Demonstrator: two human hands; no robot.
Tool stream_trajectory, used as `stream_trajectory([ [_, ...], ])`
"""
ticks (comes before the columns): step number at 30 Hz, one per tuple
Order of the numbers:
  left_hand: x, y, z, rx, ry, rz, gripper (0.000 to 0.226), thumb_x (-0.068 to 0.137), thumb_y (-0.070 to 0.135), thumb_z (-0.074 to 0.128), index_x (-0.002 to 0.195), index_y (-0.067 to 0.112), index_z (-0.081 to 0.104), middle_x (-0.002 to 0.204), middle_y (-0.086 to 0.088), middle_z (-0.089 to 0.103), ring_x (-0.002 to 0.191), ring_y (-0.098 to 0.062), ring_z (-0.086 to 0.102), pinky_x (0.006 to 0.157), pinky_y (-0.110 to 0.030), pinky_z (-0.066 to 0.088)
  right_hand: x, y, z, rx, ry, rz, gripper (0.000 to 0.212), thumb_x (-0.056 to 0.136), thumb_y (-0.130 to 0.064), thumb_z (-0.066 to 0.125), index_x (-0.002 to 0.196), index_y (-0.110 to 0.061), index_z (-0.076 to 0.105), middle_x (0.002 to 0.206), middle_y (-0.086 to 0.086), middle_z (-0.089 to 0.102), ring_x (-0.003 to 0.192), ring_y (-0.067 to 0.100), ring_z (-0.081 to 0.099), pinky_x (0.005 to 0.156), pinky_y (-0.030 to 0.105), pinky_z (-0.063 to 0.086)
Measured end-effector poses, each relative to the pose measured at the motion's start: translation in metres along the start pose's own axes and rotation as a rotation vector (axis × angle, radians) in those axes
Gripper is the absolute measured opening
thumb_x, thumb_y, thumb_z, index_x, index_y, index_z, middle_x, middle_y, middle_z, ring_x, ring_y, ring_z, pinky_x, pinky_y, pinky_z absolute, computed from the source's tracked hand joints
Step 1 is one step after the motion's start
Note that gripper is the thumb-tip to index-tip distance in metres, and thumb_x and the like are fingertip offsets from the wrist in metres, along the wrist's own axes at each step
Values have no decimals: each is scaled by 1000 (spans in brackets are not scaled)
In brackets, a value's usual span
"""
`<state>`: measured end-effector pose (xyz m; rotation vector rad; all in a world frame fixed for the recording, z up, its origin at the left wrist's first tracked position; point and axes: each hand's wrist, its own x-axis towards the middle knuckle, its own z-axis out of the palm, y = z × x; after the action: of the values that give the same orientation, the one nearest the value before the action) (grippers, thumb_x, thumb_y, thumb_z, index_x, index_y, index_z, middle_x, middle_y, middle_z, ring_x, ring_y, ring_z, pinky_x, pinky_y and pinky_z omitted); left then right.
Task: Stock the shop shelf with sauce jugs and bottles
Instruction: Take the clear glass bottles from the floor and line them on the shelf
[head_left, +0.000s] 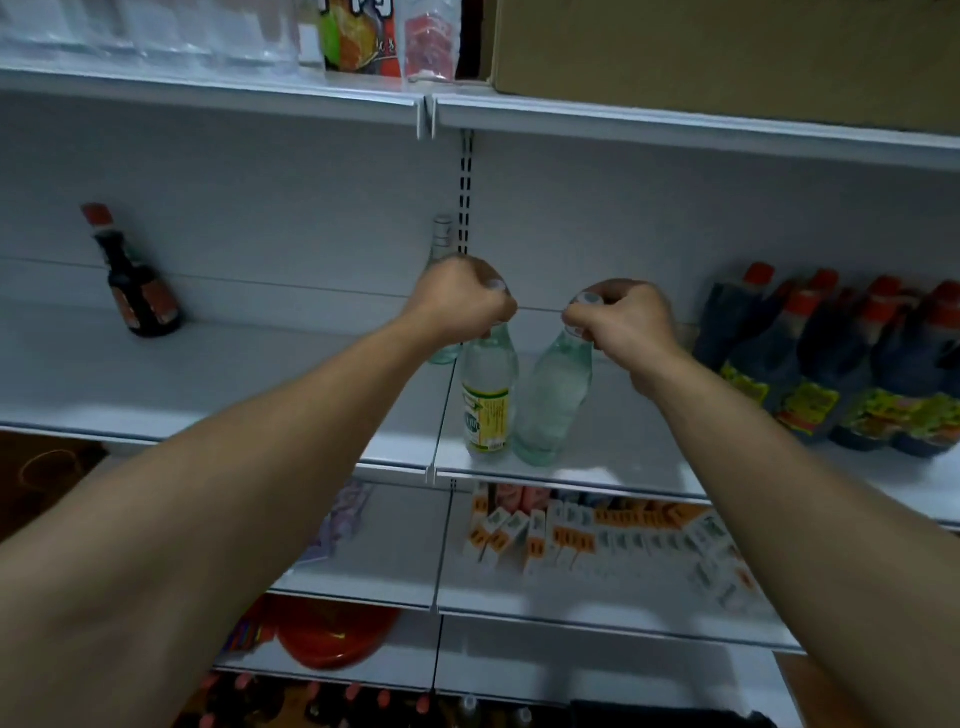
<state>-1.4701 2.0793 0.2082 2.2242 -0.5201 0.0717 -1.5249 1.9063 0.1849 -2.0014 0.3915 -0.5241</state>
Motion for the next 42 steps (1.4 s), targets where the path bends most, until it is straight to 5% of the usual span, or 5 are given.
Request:
stream_trajectory([
  [11,60,-14,51,-47,34,-36,15,79,18,61,94,18,61,87,4,62,80,-13,58,64,-21,44,52,49,13,-136,-277,-37,29,83,-34,64,109,-25,54,101,-3,64,94,21,62,77,32,47],
  [15,56,-35,70,-33,-23,-45,28,81,32,68,105,25,55,101,6,62,93,-16,61,81,-29,49,61,55,14,-212,-268,-57,37,86,-38,62,119,-25,52,118,-1,62,107,24,59,85,32,47],
  [25,53,-71,68,-94,-98,-34,55,79,42,74,128,33,51,112,16,57,104,-7,53,85,-22,39,64,63,24,-134,-210,8,33,82,-38,69,111,-35,54,119,-6,64,103,20,62,92,37,50],
  [37,92,-100,63,95,115,39,78,72,54,75,138,25,46,132,-3,49,119,-23,48,96,-38,45,91,64,49,-127,-209,32,44,87,-39,65,127,-27,52,121,-2,64,111,21,60,95,36,47],
  [42,106,-109,60,88,295,-119,120,55,59,82,147,12,22,152,-13,25,138,-33,29,107,-47,34,110,62,62,-126,-198,36,46,88,-37,64,130,-26,49,124,0,62,114,23,58,97,38,46],
])
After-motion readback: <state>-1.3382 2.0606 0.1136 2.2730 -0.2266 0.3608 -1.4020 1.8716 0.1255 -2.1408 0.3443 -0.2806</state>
